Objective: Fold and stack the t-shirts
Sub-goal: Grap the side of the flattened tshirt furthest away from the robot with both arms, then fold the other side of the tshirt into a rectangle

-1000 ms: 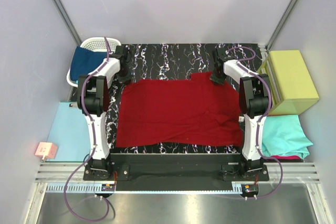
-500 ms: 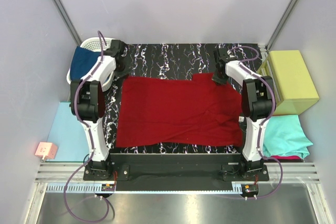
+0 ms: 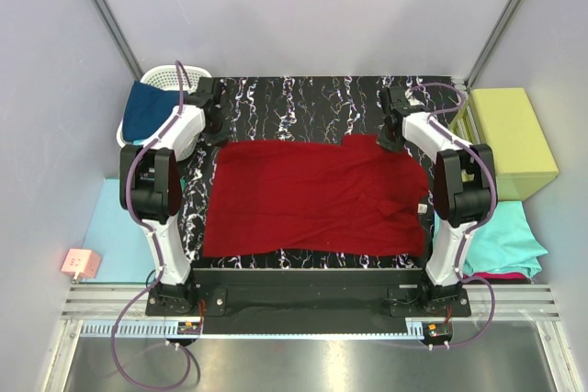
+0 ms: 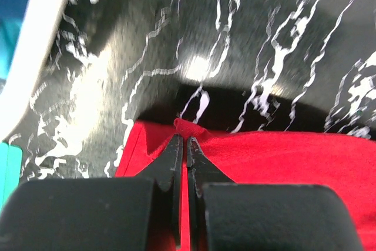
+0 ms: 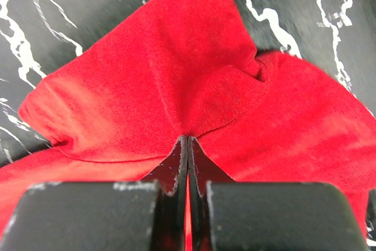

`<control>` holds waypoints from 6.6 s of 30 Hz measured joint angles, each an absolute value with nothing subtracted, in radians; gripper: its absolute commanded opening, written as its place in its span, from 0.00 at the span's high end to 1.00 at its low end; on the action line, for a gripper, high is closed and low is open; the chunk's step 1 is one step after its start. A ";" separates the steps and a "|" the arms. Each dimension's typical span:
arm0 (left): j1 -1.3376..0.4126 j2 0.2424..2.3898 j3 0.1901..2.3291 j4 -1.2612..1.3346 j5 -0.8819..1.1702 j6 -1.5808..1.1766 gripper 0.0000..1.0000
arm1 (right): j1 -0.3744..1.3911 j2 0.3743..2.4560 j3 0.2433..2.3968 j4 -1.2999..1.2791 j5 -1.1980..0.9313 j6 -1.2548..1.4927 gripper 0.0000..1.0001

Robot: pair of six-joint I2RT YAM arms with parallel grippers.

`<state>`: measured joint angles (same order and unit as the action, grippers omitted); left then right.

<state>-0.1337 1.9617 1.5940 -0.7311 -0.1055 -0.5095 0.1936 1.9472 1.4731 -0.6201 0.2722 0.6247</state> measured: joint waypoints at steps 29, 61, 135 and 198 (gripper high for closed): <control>-0.159 1.627 1.338 -0.739 -0.133 -0.525 1.00 | 0.258 1.673 1.222 -0.633 0.303 0.660 1.00; -0.159 1.430 1.068 -0.722 -0.136 -0.533 1.00 | 0.392 1.538 1.019 -0.697 0.342 0.778 1.00; -0.235 1.688 1.123 -0.632 -0.049 -0.587 0.30 | 0.236 2.090 1.546 -0.657 0.224 0.645 0.63; -0.305 1.688 1.050 -0.604 -0.047 -0.611 0.31 | 0.235 1.958 1.321 -0.514 0.129 0.649 0.70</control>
